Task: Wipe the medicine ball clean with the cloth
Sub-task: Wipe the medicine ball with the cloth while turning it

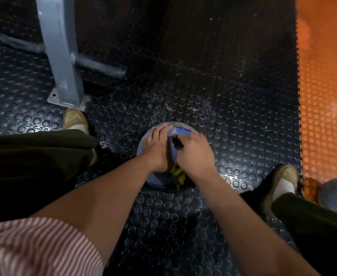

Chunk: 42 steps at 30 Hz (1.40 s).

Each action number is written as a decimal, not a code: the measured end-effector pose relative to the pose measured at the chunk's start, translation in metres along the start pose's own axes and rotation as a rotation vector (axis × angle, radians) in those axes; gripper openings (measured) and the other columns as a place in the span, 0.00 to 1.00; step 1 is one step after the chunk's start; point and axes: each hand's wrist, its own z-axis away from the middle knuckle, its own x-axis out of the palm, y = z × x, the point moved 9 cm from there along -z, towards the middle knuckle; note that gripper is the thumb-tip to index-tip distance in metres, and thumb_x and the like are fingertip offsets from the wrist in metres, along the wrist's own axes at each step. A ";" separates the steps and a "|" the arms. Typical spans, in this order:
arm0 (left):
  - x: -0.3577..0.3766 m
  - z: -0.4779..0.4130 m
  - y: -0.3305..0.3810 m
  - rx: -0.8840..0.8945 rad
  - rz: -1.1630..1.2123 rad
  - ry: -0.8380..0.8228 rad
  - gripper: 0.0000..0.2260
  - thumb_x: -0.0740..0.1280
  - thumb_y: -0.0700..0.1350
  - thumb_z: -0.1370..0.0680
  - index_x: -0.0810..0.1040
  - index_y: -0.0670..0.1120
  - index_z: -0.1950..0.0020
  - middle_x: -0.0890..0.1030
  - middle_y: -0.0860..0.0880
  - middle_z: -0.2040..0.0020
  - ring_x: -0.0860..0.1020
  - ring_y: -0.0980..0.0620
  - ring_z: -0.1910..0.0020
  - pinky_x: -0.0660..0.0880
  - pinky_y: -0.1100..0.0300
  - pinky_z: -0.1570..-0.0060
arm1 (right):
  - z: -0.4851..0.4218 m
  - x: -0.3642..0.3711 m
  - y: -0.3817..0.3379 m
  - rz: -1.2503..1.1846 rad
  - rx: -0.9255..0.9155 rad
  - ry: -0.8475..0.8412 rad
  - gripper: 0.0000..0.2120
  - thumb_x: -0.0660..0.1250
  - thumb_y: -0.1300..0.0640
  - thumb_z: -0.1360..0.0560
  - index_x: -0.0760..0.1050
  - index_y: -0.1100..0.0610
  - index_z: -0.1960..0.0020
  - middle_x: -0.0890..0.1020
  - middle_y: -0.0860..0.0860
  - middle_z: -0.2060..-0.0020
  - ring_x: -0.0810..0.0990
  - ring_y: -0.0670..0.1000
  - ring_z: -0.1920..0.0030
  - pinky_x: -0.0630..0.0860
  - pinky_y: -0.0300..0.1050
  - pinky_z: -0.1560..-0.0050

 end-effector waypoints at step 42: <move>-0.006 0.002 0.004 0.009 0.012 -0.127 0.61 0.80 0.55 0.37 0.38 0.44 0.22 0.42 0.47 0.22 0.40 0.50 0.23 0.37 0.60 0.27 | -0.044 -0.004 -0.009 0.097 0.001 -0.157 0.16 0.57 0.59 0.23 0.73 0.59 0.37 0.71 0.57 0.39 0.67 0.59 0.38 0.70 0.54 0.44</move>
